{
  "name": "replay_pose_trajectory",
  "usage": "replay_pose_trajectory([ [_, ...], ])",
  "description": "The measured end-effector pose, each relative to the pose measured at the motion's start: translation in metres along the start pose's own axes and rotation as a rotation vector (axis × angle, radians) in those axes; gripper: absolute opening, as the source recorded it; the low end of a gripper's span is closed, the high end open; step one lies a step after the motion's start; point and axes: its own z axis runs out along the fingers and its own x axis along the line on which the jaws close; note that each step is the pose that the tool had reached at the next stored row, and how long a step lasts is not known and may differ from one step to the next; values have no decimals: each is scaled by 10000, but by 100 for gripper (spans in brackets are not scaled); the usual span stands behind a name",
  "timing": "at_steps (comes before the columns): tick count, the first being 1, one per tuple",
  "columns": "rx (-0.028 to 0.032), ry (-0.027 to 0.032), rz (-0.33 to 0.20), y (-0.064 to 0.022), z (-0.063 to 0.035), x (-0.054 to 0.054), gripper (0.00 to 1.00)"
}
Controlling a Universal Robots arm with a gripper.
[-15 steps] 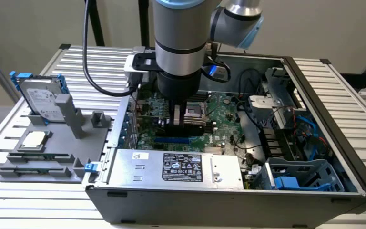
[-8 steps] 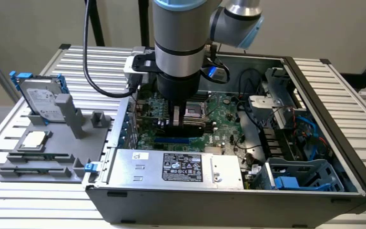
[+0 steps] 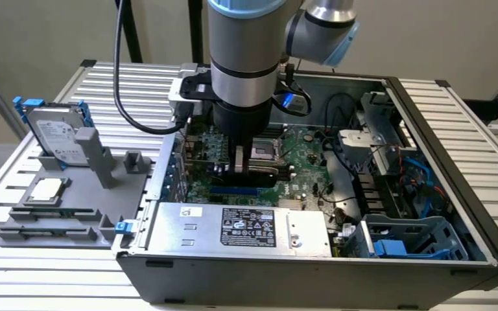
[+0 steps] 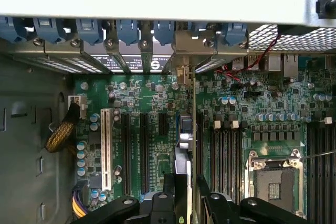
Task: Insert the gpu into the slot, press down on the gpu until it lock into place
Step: 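Insert the gpu into the slot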
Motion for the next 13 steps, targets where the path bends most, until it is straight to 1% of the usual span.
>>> replay_pose_trajectory([
  [3,-31,49,-16,-1,4,1,26],
  [5,-48,99,-26,-2,5,1,26],
  [8,-49,172,-41,-2,8,-1,26],
  [11,-52,222,-68,-1,13,-7,26],
  [13,-53,238,-96,-1,16,-15,26],
])
